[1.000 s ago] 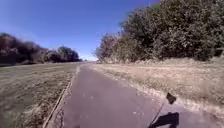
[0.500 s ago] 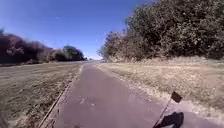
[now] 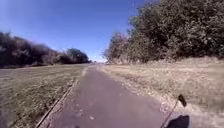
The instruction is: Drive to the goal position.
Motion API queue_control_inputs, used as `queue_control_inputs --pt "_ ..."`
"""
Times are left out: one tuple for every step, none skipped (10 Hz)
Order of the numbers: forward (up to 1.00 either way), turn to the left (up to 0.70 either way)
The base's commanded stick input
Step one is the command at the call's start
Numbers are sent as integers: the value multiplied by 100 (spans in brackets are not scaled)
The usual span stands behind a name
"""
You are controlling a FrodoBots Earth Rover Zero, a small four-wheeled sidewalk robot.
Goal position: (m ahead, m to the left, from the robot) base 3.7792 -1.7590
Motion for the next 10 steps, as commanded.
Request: queue_control_inputs --pt "70 14" --pt "70 14" --pt "70 14" --pt "70 14" --pt "70 14" --pt "70 14" --pt "70 14" --pt "70 14" --pt "70 14" --pt "70 10"
